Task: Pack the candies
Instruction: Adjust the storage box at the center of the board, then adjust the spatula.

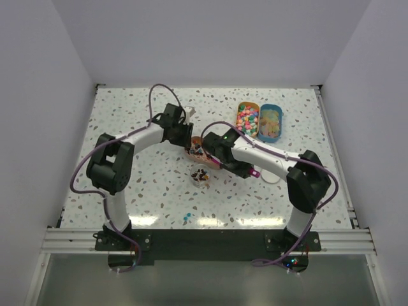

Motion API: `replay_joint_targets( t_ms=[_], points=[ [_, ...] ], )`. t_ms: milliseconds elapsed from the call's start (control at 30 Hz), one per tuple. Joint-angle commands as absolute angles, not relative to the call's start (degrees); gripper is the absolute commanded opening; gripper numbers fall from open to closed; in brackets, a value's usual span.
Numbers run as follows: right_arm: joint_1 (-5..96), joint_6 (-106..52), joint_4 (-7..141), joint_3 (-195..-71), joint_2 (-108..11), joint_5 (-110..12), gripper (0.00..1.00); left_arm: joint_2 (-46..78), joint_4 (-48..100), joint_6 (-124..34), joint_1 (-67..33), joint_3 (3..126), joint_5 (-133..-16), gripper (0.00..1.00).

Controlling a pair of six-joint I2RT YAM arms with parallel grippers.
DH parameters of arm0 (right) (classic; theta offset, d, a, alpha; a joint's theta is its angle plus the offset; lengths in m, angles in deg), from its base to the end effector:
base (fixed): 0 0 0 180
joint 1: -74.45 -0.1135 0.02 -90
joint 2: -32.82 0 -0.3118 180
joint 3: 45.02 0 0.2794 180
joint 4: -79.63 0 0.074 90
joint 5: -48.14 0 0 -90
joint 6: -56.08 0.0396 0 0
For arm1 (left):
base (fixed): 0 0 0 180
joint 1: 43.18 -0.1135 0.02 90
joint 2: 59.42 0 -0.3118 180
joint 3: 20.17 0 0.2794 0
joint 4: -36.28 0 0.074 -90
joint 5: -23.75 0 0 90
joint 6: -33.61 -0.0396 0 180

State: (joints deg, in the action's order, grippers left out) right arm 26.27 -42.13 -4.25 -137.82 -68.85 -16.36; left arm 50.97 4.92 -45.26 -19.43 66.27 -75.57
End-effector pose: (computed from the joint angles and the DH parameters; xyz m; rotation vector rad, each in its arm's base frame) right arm 0.2487 0.2523 0.2662 -1.4143 2.6041 -0.6545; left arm 0.4078 -0.1864 0.1994 0.3484 2.5538 -0.4416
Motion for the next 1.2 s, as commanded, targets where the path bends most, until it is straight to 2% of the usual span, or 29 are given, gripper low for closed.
replay_joint_targets(
  t_ms=[0,133,267,667,1000,1133,1167],
  points=[
    [26.55,-42.97,-5.10,-141.09,-68.79,-14.96,0.00,44.13,6.12,-43.91,-20.41,65.72,-73.28,0.48],
    [26.99,-44.64,-1.15,-140.39,-65.37,-16.98,0.00,39.73,7.80,-42.42,-21.73,64.04,-74.07,0.57],
    [27.43,-48.32,8.23,-135.65,-60.63,-18.56,0.00,35.77,8.94,-40.85,-21.82,62.37,-76.87,0.57],
    [27.43,-51.32,25.13,-123.34,-49.63,-24.28,0.00,32.60,20.88,-29.06,-21.29,56.75,-102.96,0.56],
    [27.95,-51.15,29.70,-119.47,-47.08,-27.08,0.00,32.69,24.94,-27.12,-21.29,52.88,-108.08,0.44],
    [28.57,-50.97,31.37,-118.42,-46.20,-28.84,0.00,33.04,25.38,-26.86,-21.38,52.52,-108.95,0.34],
    [28.83,-50.97,31.55,-118.24,-46.11,-29.11,0.00,33.13,25.64,-26.60,-21.38,52.61,-109.31,0.28]
  ],
)
